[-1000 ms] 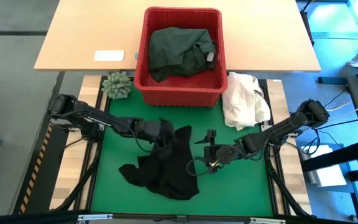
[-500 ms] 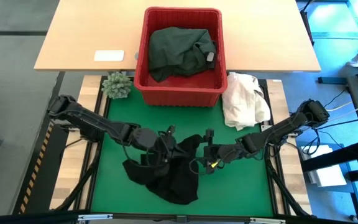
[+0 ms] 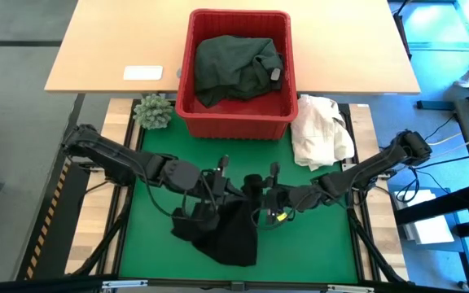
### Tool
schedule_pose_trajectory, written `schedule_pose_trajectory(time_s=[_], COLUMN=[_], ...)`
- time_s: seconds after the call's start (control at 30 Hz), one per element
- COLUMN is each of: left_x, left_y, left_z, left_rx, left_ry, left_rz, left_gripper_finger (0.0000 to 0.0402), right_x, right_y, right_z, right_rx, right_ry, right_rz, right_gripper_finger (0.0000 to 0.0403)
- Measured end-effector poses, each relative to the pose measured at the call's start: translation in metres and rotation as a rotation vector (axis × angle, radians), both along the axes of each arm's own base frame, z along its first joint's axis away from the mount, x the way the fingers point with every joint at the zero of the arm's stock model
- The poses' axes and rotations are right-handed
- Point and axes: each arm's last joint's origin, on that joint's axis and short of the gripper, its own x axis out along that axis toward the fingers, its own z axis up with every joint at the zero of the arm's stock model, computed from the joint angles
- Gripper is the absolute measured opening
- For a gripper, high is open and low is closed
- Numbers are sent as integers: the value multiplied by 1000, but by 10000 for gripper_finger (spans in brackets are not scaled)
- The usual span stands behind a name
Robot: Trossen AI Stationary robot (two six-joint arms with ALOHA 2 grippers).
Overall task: Fold laundry
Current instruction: Fold the black shirt
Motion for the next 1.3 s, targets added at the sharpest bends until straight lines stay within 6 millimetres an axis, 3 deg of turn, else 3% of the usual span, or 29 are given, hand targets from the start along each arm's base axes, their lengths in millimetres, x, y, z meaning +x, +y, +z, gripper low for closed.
schedule_pose_trajectory(time_s=[0.17, 0.3, 0.43, 0.8, 1.3], left_x=[-12, -21, -28, -51, -101], left_y=[1, 3, 5, 18, 41], left_z=[36, 61, 83, 136, 210], left_rx=[88, 131, 167, 272, 314], left_ry=[3, -37, -94, -221, -456], left_rz=[96, 147, 166, 286, 460], left_gripper_finger=[0, 0, 0, 0, 0], right_x=[-18, -38, -54, -76, -78], right_y=[10, 18, 21, 7, 6], right_z=[48, 81, 100, 117, 112], right_rx=[-77, -91, -80, -55, -60], right_ry=[46, 25, 8, -33, 7], right_rz=[-54, -55, -27, -59, -65], right_gripper_finger=[41, 38, 46, 53, 53])
